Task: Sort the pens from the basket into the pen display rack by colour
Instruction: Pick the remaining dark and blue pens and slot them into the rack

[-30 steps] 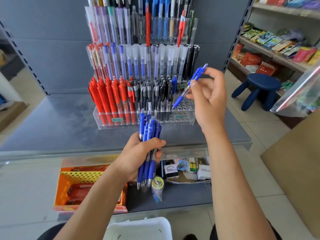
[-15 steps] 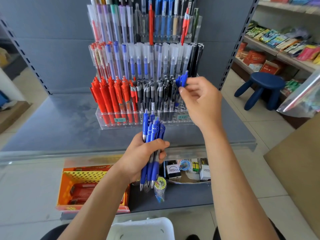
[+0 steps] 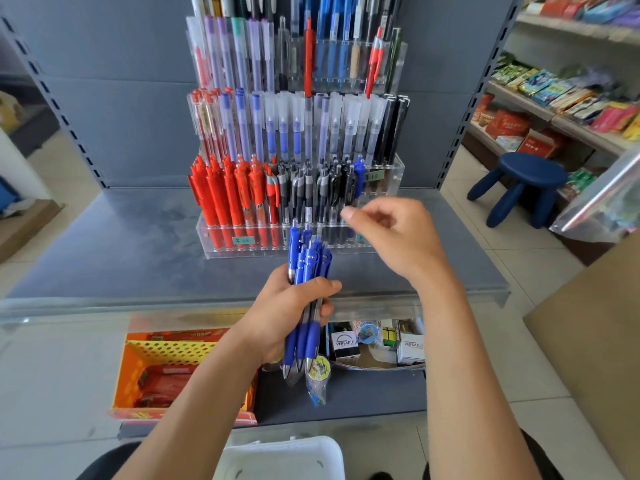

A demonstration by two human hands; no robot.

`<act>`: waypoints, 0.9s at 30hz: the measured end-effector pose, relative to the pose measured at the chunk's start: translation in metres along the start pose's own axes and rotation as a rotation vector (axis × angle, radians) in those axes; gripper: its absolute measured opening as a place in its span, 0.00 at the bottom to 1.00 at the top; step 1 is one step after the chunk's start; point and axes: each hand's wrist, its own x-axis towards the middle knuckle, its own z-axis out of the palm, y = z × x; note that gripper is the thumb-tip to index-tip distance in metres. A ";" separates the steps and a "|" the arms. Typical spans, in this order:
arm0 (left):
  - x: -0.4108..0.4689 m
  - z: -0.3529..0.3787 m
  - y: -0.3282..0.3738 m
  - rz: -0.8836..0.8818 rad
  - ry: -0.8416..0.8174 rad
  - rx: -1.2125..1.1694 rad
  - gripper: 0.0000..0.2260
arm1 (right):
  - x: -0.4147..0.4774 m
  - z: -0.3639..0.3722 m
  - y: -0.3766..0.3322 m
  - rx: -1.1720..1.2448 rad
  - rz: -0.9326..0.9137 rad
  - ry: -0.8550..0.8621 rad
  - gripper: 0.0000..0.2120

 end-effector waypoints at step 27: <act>-0.003 0.005 0.001 0.076 0.011 0.038 0.07 | -0.020 0.016 0.000 0.189 0.199 -0.367 0.08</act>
